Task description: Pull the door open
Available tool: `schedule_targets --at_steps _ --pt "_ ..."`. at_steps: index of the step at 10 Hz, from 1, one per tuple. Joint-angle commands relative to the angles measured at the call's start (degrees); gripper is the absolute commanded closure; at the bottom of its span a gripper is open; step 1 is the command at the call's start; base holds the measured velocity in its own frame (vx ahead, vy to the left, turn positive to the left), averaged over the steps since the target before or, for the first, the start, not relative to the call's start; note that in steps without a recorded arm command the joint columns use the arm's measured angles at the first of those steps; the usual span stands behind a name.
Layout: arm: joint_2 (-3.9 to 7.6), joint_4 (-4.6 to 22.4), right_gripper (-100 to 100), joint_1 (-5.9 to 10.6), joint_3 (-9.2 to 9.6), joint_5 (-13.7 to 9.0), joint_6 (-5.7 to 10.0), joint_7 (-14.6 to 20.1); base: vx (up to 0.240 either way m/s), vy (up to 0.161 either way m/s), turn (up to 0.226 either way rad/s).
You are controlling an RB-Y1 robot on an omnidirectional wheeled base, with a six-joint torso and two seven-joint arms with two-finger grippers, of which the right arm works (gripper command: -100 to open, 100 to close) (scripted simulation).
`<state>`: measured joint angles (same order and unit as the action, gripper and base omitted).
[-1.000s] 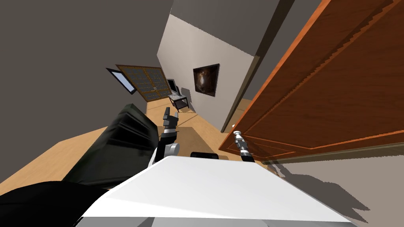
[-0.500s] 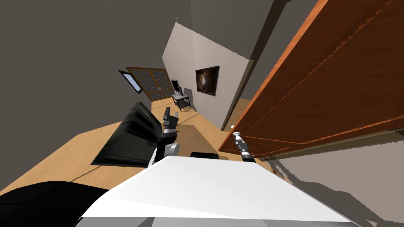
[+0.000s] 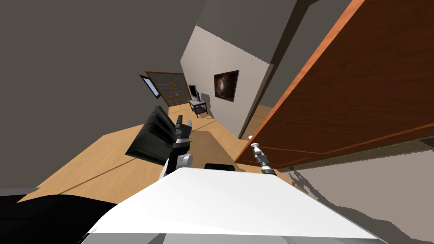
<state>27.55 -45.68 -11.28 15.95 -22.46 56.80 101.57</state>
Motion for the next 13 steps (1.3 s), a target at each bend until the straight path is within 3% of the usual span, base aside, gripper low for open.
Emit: schedule_targets --at_steps 1,4,5,13 --pt "0.72 0.07 100 -0.68 0.84 0.51 1.63 1.02 -0.209 -0.056 0.113" --pt "1.92 0.43 100 -1.57 1.96 1.19 3.74 2.51 -0.188 -0.065 0.105" --pt "1.47 0.91 100 -1.25 1.87 1.12 3.23 2.16 -0.084 -0.032 0.027" --pt "3.54 3.72 100 -1.85 3.92 2.37 8.31 5.16 -0.195 -0.053 0.142"
